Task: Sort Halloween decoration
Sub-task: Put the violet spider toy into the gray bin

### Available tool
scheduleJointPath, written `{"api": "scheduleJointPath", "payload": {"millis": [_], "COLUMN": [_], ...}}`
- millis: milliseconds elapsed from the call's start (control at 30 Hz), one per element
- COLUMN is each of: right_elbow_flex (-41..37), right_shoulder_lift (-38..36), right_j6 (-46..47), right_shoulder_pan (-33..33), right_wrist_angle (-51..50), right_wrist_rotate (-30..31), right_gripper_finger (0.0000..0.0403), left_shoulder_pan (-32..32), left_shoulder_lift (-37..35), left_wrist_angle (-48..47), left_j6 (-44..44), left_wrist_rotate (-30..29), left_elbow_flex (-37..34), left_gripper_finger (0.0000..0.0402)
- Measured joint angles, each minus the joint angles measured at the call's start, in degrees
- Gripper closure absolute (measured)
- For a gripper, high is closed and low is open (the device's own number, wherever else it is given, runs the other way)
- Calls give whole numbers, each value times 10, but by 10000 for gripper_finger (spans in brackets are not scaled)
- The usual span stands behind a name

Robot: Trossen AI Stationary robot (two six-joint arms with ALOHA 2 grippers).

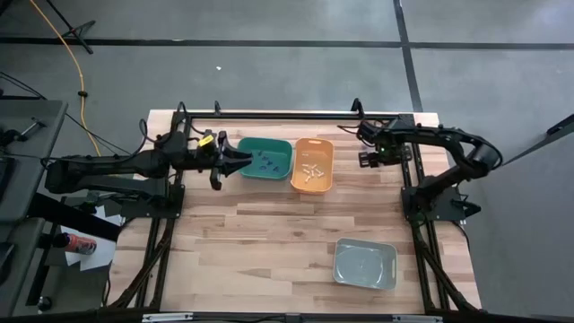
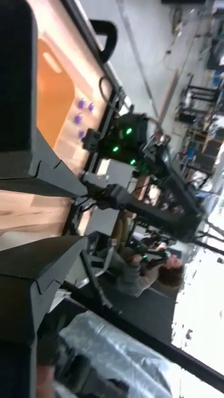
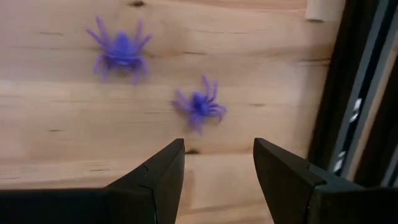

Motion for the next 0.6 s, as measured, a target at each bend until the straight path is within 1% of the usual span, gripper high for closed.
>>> {"api": "scheduleJointPath", "payload": {"millis": [133, 300, 433, 533, 600], "right_elbow_flex": [0, 1, 4, 7, 8], "right_shoulder_lift": [12, 25, 60, 84, 89], "right_j6": [-63, -128, -153, -166, -171], "right_shoulder_pan": [-26, -42, -55, -59, -59], "right_wrist_angle": [28, 73, 84, 84, 85], "right_wrist_rotate": [-1, -10, -36, -54, -57], "right_gripper_finger": [214, 214, 215, 230, 254], "left_shoulder_pan": [0, 0, 0, 0, 0], "left_shoulder_lift": [0, 0, 0, 0, 0], "left_wrist_angle": [-18, -32, -32, -31, -30], "left_j6": [-9, -15, -15, -15, -15], "left_wrist_rotate": [10, 10, 10, 8, 6], "left_elbow_flex": [0, 0, 0, 0, 0], "left_gripper_finger": [302, 302, 302, 302, 302]}}
